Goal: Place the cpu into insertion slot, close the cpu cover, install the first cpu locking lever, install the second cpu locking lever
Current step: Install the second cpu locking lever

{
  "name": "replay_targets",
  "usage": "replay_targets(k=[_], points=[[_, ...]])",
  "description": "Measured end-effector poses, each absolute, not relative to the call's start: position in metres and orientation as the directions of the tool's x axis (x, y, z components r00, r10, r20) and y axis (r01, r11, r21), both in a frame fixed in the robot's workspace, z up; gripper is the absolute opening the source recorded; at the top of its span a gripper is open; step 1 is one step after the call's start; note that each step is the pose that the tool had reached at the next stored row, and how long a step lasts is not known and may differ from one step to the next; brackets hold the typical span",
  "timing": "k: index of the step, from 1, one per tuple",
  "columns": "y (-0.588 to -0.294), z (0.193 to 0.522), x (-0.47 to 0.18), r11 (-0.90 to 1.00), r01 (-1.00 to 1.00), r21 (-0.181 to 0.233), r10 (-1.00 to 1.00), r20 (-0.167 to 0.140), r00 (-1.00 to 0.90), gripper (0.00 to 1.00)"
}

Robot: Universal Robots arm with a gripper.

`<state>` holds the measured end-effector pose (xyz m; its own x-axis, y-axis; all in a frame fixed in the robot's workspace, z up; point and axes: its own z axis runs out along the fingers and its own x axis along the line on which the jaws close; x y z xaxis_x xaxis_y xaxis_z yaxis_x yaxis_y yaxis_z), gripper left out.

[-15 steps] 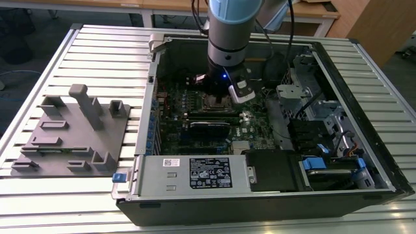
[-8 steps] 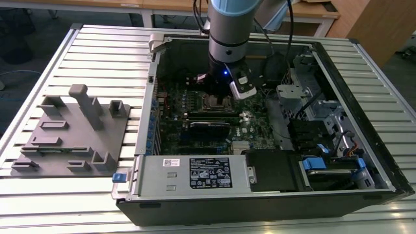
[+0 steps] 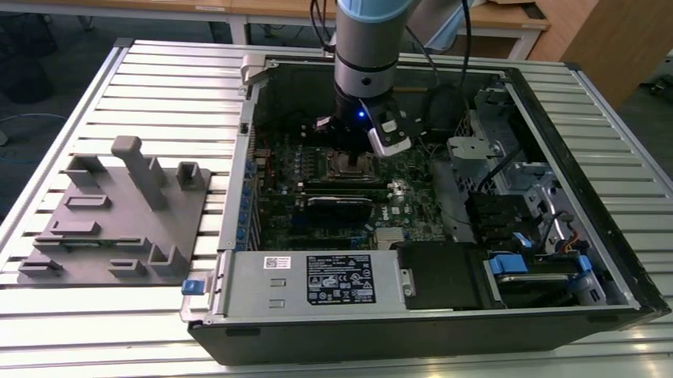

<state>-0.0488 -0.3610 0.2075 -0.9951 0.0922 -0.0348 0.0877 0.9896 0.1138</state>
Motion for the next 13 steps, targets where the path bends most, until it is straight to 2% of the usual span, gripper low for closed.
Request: replay_targets(k=[13], points=[[-0.3604,0.2127,-0.0516,0.990,0.088,0.114,0.092,-0.035,-0.995,0.10]])
